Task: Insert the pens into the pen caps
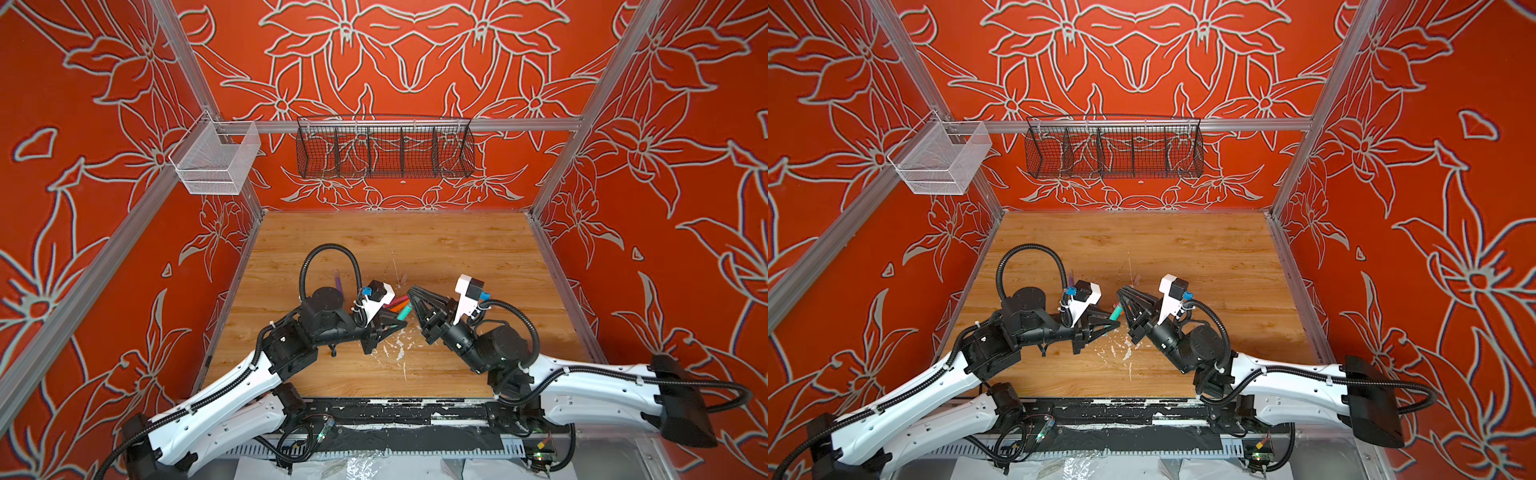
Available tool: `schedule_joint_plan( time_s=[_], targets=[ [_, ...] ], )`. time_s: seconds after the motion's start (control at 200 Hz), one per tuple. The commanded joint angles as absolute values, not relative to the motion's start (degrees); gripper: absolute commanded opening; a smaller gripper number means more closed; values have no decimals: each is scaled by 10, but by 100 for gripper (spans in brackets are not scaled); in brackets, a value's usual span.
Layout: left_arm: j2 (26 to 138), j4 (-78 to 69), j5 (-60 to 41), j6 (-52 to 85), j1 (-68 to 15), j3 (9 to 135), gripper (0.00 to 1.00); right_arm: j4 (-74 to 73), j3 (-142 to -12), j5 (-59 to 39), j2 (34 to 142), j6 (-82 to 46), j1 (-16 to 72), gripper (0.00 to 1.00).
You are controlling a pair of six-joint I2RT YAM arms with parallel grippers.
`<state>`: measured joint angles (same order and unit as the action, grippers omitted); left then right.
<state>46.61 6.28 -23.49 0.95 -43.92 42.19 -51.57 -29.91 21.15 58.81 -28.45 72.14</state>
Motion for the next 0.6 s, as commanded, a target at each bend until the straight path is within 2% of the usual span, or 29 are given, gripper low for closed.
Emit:
schedule_joint_plan(
  time_s=[0.0,0.34,0.465,0.595],
  targets=[
    [469,-153,-8,10,-428,448,0,-383,-264,147,643,-321,783,0],
    [445,-162,-1,46,-428,434,0,-443,-251,94,667,-322,785,0],
    [417,-145,-57,57,-427,434,0,-457,-244,62,653,-292,785,0],
    [404,-150,-95,54,-427,428,0,-413,-249,87,624,-271,784,0]
  ],
)
